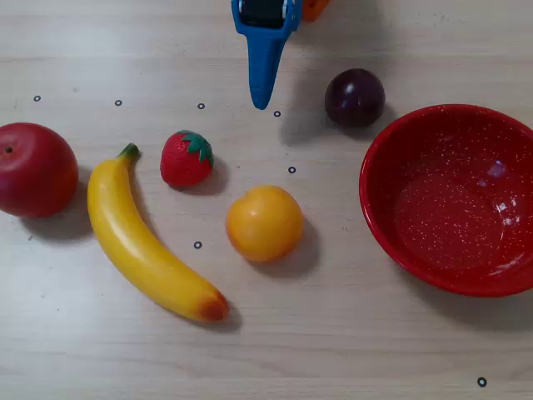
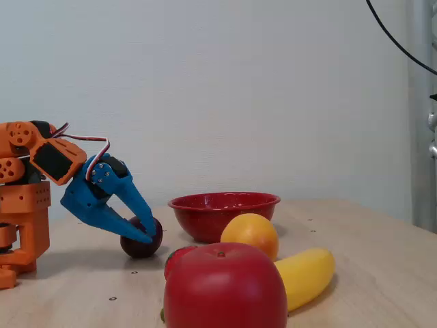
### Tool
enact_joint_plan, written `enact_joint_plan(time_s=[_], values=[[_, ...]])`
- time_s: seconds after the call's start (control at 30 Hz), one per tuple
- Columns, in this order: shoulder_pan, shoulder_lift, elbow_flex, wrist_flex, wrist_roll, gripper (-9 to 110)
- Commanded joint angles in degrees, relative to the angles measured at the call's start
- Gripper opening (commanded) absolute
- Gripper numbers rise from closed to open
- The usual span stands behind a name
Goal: Put plum in the red bowl.
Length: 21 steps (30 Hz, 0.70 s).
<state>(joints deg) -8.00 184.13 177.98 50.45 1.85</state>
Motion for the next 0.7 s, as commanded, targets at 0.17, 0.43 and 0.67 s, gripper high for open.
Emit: enact_joint_plan(time_s=[0.17,0.43,0.67], values=[[5.9,0.9,0.7,0.1,4.6,0],[6.2,0.0,-0.5,1.6,4.3,0],[7.6,-10.8,-13.9,5.4,1.5,0]])
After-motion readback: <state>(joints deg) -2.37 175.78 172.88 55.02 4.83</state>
